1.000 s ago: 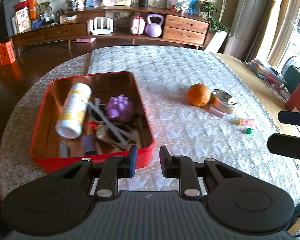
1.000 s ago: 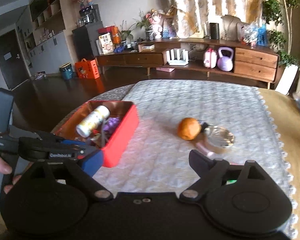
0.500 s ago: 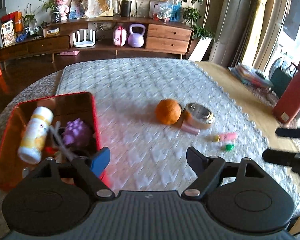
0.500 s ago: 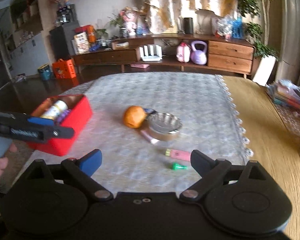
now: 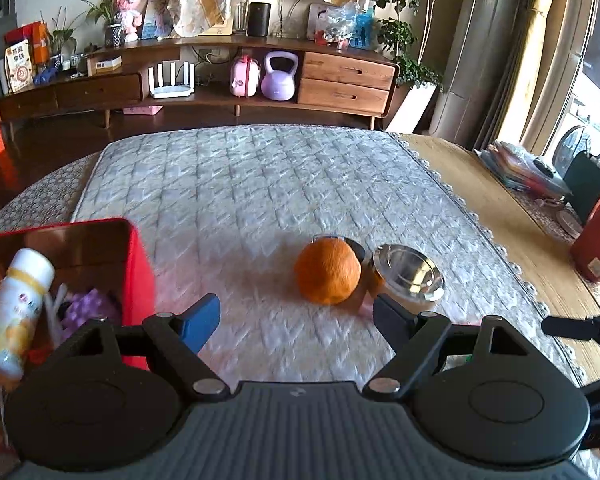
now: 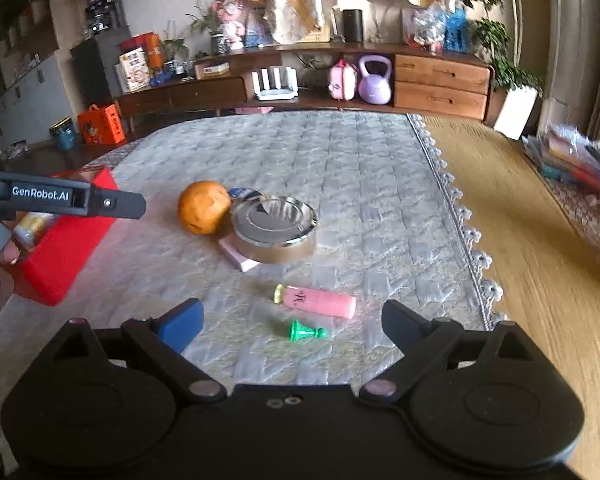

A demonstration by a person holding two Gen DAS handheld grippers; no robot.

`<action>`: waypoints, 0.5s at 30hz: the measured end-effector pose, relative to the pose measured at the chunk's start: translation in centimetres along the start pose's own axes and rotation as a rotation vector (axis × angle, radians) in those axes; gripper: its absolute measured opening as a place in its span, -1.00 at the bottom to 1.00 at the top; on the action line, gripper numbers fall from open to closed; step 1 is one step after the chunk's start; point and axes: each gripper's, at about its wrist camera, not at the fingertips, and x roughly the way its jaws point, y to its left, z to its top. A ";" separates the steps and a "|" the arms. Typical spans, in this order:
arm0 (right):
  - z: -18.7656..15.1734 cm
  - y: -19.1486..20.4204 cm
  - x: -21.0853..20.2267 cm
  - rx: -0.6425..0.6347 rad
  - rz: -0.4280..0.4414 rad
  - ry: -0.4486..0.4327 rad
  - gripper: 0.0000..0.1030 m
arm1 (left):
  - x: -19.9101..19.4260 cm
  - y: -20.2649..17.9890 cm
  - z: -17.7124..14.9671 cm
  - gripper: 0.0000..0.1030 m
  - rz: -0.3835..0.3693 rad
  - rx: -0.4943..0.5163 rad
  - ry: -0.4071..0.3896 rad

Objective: Organize rigid objects
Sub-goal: 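Move the left gripper to the orange while the right reaches the pink tube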

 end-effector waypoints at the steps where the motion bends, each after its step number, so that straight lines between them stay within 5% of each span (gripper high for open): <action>1: -0.1 -0.1 0.5 0.008 -0.001 0.003 0.86 | 0.4 -0.1 0.2 0.62 0.002 -0.004 0.000; 15: -0.1 0.0 4.2 0.019 -0.065 0.023 0.67 | 6.0 -1.2 1.4 0.62 0.022 0.000 0.017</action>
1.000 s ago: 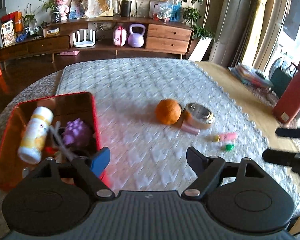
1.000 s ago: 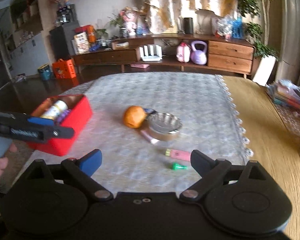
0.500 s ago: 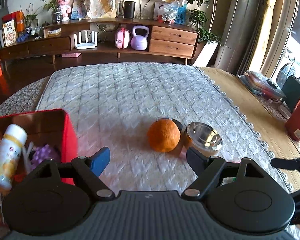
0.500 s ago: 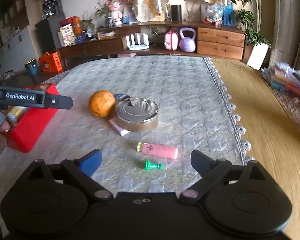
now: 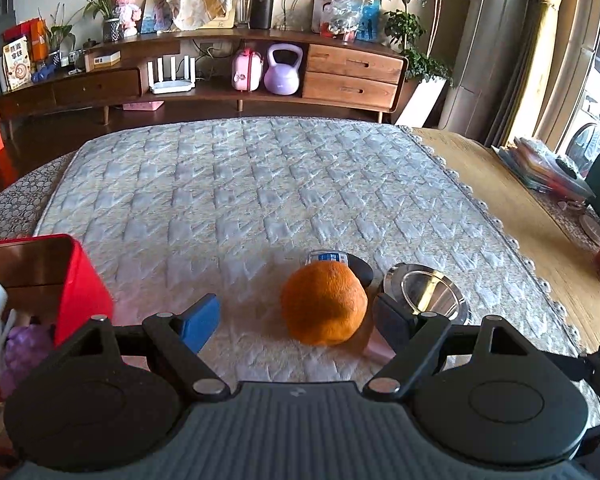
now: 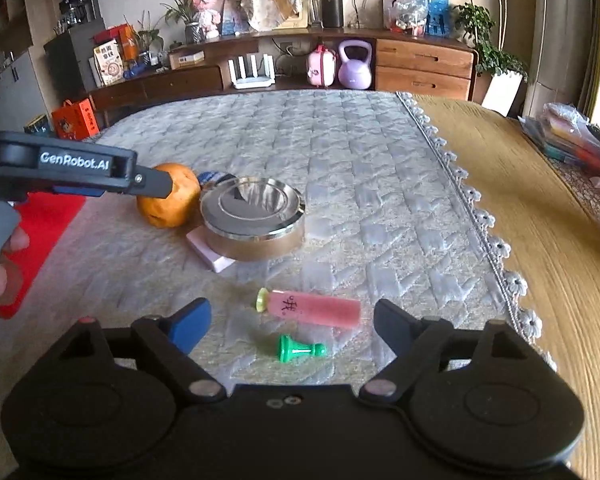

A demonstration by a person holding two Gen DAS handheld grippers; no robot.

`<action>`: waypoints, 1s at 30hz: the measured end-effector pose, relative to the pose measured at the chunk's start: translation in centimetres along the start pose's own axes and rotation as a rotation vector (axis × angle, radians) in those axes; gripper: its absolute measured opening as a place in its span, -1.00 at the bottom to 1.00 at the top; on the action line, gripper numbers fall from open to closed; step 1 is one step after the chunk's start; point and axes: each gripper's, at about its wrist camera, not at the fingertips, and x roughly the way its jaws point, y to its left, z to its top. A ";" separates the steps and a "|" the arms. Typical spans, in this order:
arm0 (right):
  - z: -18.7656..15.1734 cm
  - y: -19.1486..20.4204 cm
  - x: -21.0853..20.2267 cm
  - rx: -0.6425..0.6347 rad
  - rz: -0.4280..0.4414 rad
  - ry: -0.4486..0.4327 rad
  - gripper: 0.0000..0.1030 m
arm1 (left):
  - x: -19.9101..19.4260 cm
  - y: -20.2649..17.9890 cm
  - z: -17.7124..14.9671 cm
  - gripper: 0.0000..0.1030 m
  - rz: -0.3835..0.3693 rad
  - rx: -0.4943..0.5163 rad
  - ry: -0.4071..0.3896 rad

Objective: Organize rigid objects
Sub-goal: 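Move the left gripper to the orange while the right reaches the pink tube, then close the left gripper on the orange while the right grasps the pink tube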

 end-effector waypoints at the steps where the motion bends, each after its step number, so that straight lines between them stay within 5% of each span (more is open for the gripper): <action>1: 0.0 -0.1 0.1 0.007 0.002 0.000 0.66 | 0.4 -0.1 0.1 0.62 0.001 0.006 0.005; 12: -0.1 -0.2 0.6 0.038 -0.022 -0.012 0.48 | 2.4 -1.1 -0.2 0.61 0.003 0.027 0.013; 22: 0.1 -0.4 0.7 0.052 -0.062 -0.021 0.17 | 2.2 -1.4 -0.2 0.05 -0.012 0.027 0.004; 30: -0.1 -0.1 0.2 0.042 -0.072 -0.033 0.15 | 1.5 -1.5 -0.4 0.03 -0.014 0.043 0.015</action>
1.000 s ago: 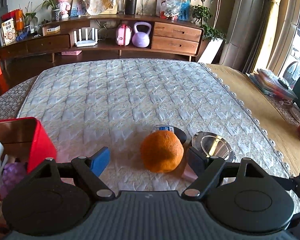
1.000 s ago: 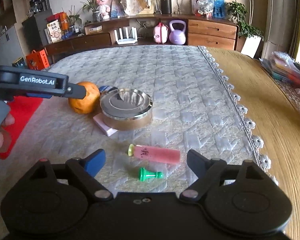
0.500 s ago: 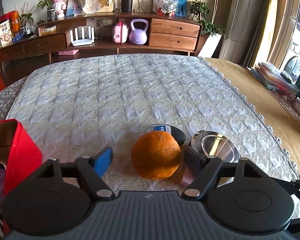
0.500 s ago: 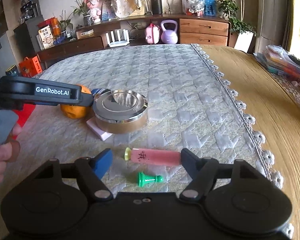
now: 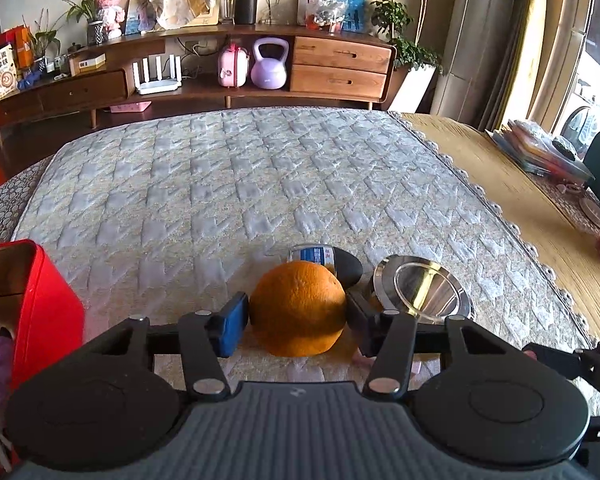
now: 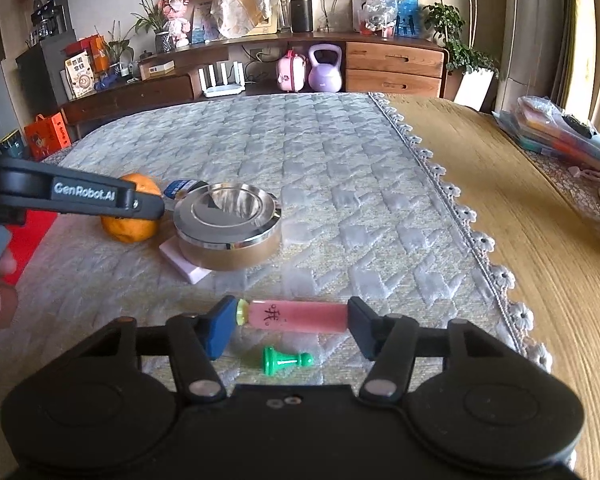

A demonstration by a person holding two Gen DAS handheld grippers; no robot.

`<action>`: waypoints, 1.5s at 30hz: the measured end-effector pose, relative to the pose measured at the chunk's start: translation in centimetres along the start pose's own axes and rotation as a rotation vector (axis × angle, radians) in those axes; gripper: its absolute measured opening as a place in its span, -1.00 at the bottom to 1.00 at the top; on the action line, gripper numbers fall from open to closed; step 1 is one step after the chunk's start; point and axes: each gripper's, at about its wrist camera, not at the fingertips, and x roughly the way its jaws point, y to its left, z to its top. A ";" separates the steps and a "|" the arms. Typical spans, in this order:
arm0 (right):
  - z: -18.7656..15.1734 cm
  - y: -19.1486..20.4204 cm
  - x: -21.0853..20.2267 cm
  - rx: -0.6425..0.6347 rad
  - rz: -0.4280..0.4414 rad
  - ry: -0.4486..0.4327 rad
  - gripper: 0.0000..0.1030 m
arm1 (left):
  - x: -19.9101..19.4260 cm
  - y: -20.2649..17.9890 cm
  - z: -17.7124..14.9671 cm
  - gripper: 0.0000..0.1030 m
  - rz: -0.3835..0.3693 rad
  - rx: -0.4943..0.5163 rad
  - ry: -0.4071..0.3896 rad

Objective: Organize rigid objects
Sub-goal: 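Close the left gripper on the orange while the right grasps the pink tube, then carry the orange with the left gripper while the right carries the pink tube over the box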

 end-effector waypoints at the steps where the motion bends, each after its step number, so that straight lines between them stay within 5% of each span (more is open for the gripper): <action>1: 0.1 0.1 -0.2 -0.003 0.002 -0.005 0.15 | -0.2 0.1 -0.1 0.03 0.001 0.001 0.002; 30: 2.2 7.2 -10.6 -0.099 0.156 -0.108 0.15 | -12.8 5.0 -1.3 0.02 -0.011 -0.030 -0.002; 45: 3.3 14.0 -11.8 -0.186 0.237 -0.130 0.15 | -19.0 13.3 -2.9 0.02 0.082 -0.065 -0.044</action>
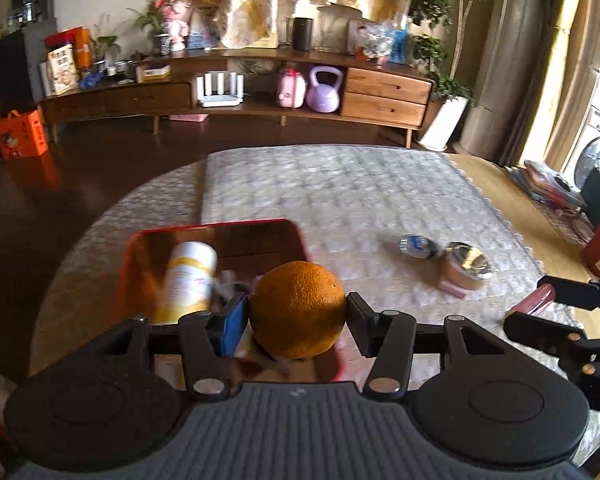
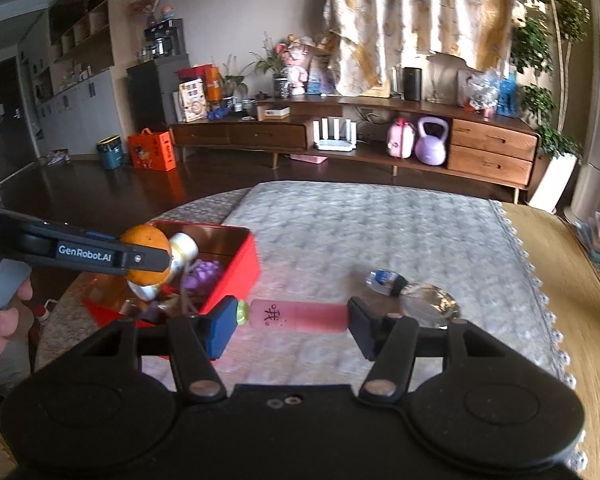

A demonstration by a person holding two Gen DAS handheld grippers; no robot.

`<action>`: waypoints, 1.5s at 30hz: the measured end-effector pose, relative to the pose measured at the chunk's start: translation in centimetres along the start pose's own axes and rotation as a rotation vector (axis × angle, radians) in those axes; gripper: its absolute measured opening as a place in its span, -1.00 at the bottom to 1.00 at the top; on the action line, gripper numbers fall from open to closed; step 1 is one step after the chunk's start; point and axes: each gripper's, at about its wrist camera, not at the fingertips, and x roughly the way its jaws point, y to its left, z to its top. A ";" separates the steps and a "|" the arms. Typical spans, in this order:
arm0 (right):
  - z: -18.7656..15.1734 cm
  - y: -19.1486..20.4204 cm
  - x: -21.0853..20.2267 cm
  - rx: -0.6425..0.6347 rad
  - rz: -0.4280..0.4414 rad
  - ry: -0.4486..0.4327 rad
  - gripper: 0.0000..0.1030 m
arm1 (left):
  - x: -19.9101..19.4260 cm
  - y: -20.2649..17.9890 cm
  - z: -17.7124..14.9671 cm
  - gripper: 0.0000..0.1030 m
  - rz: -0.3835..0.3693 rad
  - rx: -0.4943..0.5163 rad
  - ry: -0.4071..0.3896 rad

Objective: Organize rigid objects
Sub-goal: 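Carry the orange with the left gripper while the right carries the pink tube over the box, then open the right gripper to drop the pink tube while the left releases the orange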

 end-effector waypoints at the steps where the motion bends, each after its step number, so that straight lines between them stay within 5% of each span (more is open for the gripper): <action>1: 0.1 0.4 0.3 -0.002 0.008 0.003 0.15 | -0.1 0.7 -0.1 0.02 0.008 -0.003 0.002; 18: 0.9 8.1 7.4 -0.194 0.105 0.074 0.15 | 1.6 8.1 -3.1 0.02 0.086 -0.015 0.105; 26: 0.7 10.6 10.5 -0.346 0.139 0.111 0.15 | 3.2 9.0 -3.5 0.02 0.076 -0.008 0.139; 45: -0.4 11.1 13.1 -0.362 0.176 0.207 0.16 | 5.6 8.9 -3.2 0.02 0.049 0.012 0.149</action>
